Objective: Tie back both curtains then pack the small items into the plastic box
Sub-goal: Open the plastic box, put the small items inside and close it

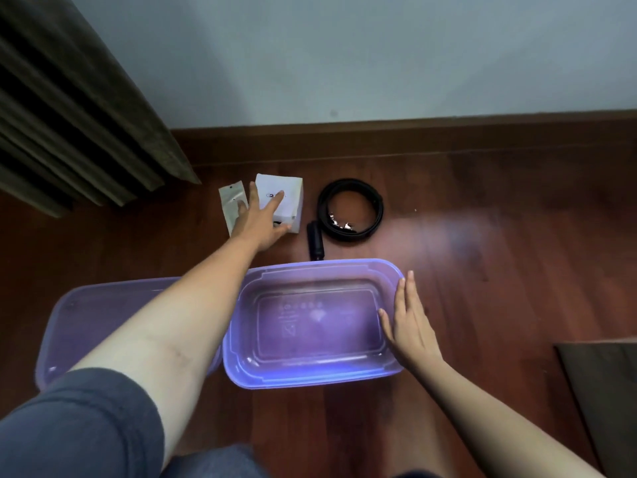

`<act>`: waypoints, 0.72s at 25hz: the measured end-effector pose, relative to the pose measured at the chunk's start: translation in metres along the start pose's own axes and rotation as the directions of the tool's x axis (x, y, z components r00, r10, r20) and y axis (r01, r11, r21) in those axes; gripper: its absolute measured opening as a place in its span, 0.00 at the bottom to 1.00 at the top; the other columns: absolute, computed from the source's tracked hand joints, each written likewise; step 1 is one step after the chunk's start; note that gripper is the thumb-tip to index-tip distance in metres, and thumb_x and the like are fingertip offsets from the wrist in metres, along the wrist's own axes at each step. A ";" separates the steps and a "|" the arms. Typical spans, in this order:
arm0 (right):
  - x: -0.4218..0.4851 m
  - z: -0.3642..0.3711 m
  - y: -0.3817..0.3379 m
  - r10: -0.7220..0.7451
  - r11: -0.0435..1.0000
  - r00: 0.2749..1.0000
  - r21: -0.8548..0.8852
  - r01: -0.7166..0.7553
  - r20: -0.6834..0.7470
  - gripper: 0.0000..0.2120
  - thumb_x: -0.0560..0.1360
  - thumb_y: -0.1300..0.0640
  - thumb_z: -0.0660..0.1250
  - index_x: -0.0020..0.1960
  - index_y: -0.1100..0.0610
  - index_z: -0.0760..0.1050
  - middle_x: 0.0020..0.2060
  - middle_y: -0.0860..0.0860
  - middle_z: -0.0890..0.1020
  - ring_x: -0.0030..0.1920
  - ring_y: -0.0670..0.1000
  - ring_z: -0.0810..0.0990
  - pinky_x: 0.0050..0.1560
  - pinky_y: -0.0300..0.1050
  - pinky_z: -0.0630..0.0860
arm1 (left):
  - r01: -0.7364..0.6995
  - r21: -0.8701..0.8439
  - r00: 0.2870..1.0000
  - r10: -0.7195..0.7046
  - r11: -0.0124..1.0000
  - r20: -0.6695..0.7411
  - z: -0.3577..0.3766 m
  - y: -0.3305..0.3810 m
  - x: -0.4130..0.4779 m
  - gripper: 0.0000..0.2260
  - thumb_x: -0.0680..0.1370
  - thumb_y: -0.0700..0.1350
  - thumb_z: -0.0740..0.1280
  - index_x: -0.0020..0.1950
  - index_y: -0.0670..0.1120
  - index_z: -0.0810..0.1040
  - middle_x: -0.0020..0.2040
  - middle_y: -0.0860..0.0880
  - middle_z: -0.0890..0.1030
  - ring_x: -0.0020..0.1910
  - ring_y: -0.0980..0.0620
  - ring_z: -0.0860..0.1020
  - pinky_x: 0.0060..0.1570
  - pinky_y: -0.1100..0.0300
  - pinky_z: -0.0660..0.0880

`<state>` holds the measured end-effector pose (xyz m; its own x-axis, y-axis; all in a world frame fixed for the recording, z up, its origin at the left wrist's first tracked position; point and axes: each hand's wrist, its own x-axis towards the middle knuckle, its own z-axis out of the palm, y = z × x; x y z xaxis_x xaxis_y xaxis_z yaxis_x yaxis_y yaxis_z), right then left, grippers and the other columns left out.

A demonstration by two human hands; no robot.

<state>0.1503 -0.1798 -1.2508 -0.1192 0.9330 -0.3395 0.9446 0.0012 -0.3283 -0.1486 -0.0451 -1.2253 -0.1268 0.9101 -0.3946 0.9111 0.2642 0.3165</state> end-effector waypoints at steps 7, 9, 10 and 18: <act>-0.002 0.006 -0.004 0.008 1.000 1.000 -0.026 -0.008 -0.030 0.33 0.79 0.46 0.50 0.75 0.67 0.46 0.76 0.61 0.44 0.76 0.58 0.50 0.72 0.49 0.59 | 0.113 0.008 0.993 -0.113 0.994 0.027 0.024 0.003 0.008 0.33 0.75 0.62 0.62 0.76 0.60 0.50 0.77 0.45 0.36 0.72 0.33 0.53 0.66 0.41 0.63; -0.002 0.010 -0.003 0.018 0.999 0.999 -0.030 -0.019 -0.032 0.37 0.75 0.42 0.42 0.74 0.68 0.46 0.76 0.62 0.46 0.76 0.59 0.49 0.72 0.48 0.57 | 0.110 -0.004 0.993 -0.110 0.994 -0.036 0.030 0.004 0.010 0.30 0.76 0.60 0.62 0.75 0.59 0.54 0.77 0.43 0.39 0.71 0.32 0.55 0.65 0.39 0.63; -0.003 0.011 -0.002 0.021 0.999 0.999 -0.033 -0.022 -0.034 0.39 0.74 0.41 0.40 0.74 0.68 0.47 0.76 0.63 0.46 0.76 0.59 0.49 0.72 0.48 0.57 | 0.118 0.017 0.991 -0.116 0.993 -0.073 0.032 0.004 0.011 0.29 0.75 0.60 0.63 0.74 0.59 0.57 0.77 0.43 0.41 0.71 0.31 0.56 0.65 0.35 0.60; -0.004 0.014 0.000 0.026 0.999 0.995 -0.038 -0.029 -0.100 0.36 0.76 0.43 0.46 0.75 0.66 0.46 0.76 0.61 0.48 0.75 0.60 0.55 0.71 0.51 0.61 | 0.058 0.047 0.976 -0.046 0.997 -0.213 0.041 0.005 0.027 0.21 0.75 0.45 0.68 0.66 0.51 0.66 0.75 0.36 0.49 0.67 0.31 0.58 0.59 0.38 0.67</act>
<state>0.1469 -0.1885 -1.2619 -0.0639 0.9640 -0.2581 0.9585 -0.0127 -0.2848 -0.1317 -0.0327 -1.2699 -0.2496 0.9440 -0.2157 0.9196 0.3009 0.2526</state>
